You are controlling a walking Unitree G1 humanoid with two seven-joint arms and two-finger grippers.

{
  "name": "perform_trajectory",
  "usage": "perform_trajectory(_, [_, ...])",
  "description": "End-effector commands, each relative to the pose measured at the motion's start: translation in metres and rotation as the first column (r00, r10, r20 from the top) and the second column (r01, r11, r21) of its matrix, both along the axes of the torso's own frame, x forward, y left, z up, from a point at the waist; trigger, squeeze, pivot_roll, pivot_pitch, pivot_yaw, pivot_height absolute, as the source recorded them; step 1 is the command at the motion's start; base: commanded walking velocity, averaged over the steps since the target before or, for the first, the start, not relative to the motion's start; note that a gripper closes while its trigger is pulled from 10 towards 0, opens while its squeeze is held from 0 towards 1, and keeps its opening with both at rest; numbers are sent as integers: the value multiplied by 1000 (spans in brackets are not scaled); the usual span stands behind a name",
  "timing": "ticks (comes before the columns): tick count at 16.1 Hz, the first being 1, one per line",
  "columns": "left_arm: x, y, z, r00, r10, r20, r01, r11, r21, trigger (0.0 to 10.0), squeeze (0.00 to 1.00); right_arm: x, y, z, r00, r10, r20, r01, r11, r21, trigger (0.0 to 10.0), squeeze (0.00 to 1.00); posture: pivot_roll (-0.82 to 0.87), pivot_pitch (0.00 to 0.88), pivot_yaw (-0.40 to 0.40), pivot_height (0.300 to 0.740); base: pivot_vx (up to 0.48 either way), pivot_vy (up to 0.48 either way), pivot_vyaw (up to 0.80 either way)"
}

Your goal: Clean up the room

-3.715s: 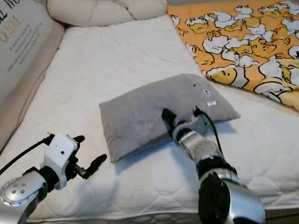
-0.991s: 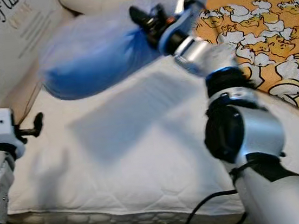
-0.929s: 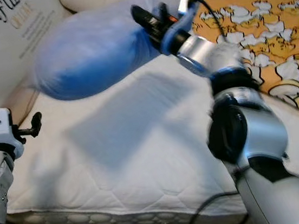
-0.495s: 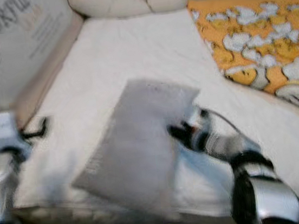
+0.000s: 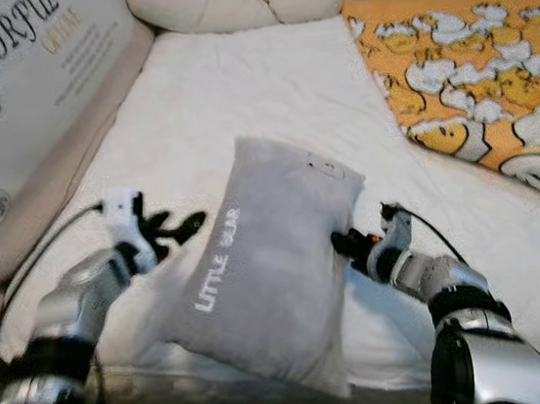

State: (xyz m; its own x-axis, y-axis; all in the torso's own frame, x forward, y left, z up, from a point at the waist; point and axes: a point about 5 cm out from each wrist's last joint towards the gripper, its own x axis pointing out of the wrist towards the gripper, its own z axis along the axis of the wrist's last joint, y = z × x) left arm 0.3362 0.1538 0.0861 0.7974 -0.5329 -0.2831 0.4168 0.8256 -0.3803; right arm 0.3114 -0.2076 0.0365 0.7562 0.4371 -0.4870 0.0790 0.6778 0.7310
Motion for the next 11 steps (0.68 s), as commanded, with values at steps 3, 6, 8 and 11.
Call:
perform_trajectory(3, [-2,-15,-10,991,-105,-81,94,986,-135,10000,1000,8,-3,10,999,4,50,-3,999,-34,0,0,-52,0,58,740,0,0,0])
perform_trajectory(6, [-7,-26,-27,976,-156,-155,140,984,-110,10000,1000,5,4,6,999,33,44,-31,999,-30,0,0,-53,0,54,740,0,0,0])
perform_trajectory(8, [-6,-30,-24,970,-191,-151,162,970,-183,10000,1000,5,8,7,998,48,43,-47,999,-24,0,0,-56,0,49,740,0,0,0])
perform_trajectory(11, [-7,-38,-19,953,-279,-115,243,936,-256,10000,1000,6,11,9,995,86,56,-84,996,-34,0,0,-55,0,38,740,0,0,0])
